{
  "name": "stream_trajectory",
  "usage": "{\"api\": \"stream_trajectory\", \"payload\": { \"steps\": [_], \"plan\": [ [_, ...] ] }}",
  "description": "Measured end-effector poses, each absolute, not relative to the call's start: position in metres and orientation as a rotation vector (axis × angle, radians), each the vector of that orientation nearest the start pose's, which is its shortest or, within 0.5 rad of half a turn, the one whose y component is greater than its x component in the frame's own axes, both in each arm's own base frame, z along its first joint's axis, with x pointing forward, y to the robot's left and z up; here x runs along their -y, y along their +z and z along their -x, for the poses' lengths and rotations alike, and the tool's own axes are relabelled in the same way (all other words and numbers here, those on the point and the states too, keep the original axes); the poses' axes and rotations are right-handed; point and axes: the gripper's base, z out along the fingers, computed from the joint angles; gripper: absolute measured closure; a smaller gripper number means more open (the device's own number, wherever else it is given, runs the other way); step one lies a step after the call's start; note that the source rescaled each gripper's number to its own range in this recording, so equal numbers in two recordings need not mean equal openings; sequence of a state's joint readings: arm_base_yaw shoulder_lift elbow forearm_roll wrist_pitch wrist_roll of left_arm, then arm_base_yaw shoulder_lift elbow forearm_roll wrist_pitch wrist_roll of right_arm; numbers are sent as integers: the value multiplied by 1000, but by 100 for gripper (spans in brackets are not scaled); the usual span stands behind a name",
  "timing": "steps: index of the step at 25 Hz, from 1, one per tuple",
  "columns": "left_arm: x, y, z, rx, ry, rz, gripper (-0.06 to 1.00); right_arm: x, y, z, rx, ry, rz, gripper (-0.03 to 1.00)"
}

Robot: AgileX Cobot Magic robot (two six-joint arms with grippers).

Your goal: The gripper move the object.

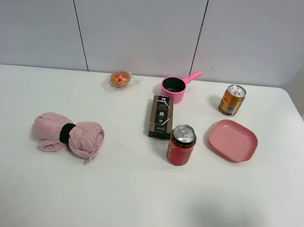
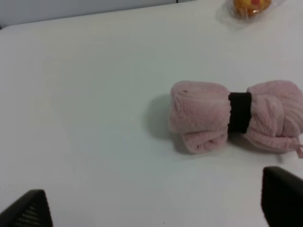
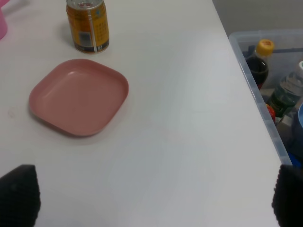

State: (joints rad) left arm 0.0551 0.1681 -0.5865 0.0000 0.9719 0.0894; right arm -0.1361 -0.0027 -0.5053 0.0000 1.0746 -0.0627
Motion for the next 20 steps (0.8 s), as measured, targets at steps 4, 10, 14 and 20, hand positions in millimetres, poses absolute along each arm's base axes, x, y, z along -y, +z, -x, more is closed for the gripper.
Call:
{"api": "stream_trajectory", "payload": {
  "steps": [4,10,14,20],
  "plan": [
    [-1,295,-10,-2014,92,-35,27,-1,278,6,-2051,-124,-75,-3],
    [0,293,-3,-2007,92,-34,27,-1,278,6,-2051,-124,-75,-3],
    [0,288,0,-2016,91,-34,27,-1,278,6,-2051,-124,-75,-3],
    [0,280,6,-2022,90,-32,27,-1,278,6,-2051,-124,-75,-3]
  ]
}}
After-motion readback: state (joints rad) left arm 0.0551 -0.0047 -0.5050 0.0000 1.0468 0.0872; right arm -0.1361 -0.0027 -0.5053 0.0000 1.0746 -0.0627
